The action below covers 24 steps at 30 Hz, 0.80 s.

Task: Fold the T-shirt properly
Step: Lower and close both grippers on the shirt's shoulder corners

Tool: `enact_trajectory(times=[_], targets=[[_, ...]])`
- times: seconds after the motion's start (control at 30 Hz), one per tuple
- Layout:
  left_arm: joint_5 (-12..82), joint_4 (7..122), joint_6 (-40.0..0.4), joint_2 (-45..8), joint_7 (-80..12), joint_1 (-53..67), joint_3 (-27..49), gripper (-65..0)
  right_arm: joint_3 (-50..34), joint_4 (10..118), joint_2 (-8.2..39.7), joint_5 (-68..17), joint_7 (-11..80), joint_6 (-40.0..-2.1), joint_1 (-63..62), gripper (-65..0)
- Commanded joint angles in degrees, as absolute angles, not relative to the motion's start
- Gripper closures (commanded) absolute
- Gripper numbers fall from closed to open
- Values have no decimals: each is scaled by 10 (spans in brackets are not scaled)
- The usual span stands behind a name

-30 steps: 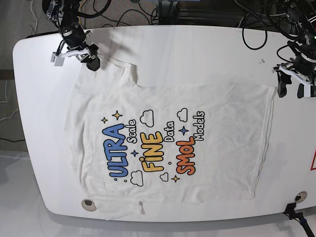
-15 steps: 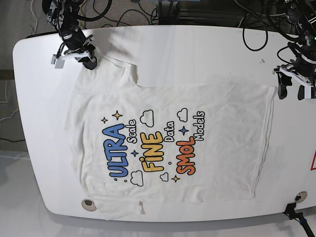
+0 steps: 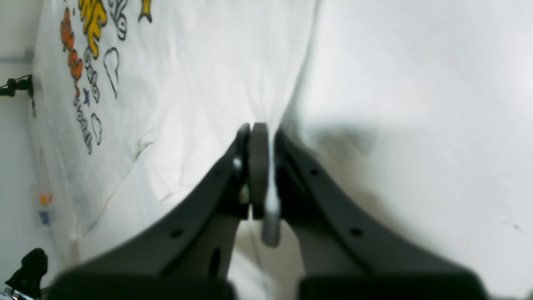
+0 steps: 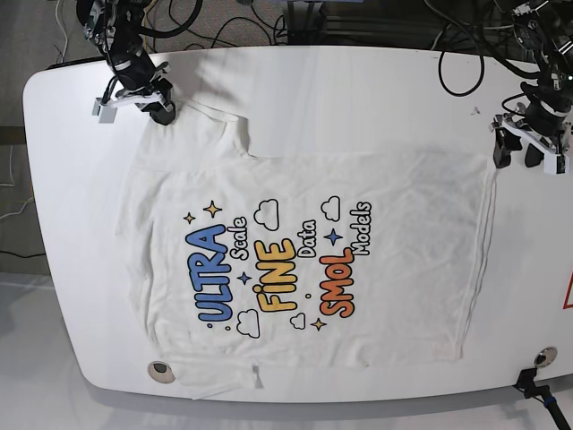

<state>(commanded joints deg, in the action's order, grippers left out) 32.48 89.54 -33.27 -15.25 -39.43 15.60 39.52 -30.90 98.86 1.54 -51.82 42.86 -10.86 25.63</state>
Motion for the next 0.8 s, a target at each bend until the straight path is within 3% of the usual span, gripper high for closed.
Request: enact_trajectory(times=[0.4,0.8], targets=[[327,757,-335,-153,-394,91,364,-400,-309,989,15,-518,429,-109,256,0],[328,749,-335,-145,-394,78,310,-396,-309,988,15,-518,429,-109,257,0]])
